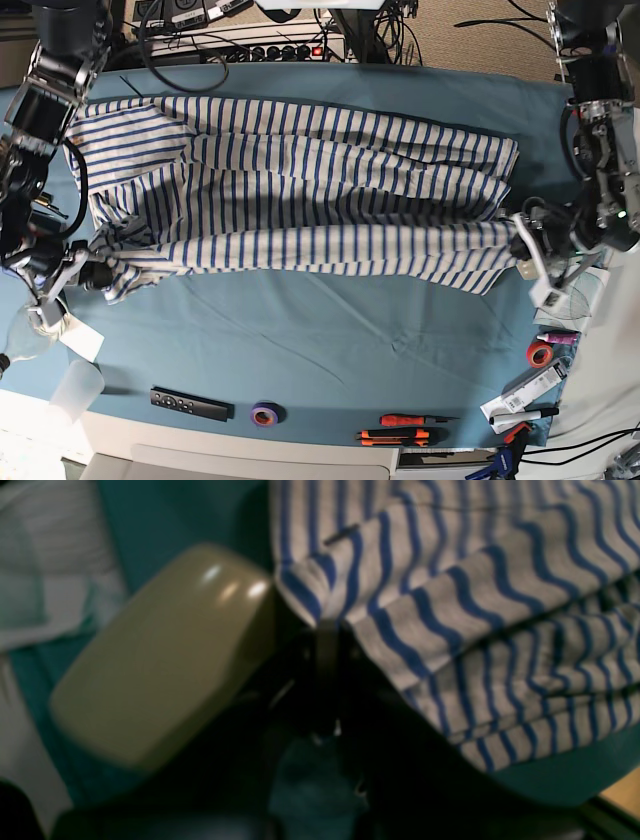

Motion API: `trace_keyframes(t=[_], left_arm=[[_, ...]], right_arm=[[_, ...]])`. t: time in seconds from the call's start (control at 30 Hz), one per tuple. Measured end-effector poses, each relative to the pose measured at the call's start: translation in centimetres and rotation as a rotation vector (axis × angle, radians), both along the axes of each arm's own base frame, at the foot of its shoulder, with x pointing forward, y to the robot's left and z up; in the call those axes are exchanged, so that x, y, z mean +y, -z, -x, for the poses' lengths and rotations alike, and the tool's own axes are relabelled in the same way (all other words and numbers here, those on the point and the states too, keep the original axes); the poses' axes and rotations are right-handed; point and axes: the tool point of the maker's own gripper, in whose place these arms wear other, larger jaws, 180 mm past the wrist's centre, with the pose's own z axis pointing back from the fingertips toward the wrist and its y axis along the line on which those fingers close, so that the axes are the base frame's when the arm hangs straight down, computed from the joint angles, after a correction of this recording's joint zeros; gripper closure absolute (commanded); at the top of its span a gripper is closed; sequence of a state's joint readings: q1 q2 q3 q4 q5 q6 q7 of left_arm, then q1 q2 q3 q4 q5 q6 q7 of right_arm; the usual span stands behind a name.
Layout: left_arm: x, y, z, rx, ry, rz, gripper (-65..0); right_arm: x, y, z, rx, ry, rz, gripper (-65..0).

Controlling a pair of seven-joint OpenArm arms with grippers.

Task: Fold the T-shirt properly
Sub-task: 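Lift the hem and fold it toward the collar with both grippers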

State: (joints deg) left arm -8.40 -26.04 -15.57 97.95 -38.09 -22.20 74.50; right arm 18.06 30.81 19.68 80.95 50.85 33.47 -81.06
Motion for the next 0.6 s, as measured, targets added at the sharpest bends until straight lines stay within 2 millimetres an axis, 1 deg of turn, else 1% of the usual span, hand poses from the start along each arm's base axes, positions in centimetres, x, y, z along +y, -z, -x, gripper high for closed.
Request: trace_keyframes(t=[0.1, 0.23, 0.33, 0.43, 0.6], left_arm=[[0.1, -0.6, 0.5, -0.028, 0.009, 0.067, 0.0], [0.0, 0.0, 1.8, -0.007, 0.021, 0.102, 0.0], [-0.4, 0.3, 2.9, 0.005, 0.048, 0.095, 0.0], [-0.9, 0.0, 3.6, -0.005, 0.068, 0.086, 0.0], [-2.0, -0.4, 4.8, -0.037, 0.121, 0.071, 0.0]], right_arm=[[0.3, 0.9, 1.2, 0.022, -0.016, 0.02, 0.0], [0.2, 1.9, 2.4, 0.047, -0.011, 0.025, 0.0], [-1.0, 1.4, 2.9, 0.024, 0.034, 0.016, 0.0], [-2.9, 0.8, 3.7, 0.0, 0.102, 0.003, 0.0], [-5.2, 1.7, 6.2, 0.019, 0.184, -0.015, 0.0]])
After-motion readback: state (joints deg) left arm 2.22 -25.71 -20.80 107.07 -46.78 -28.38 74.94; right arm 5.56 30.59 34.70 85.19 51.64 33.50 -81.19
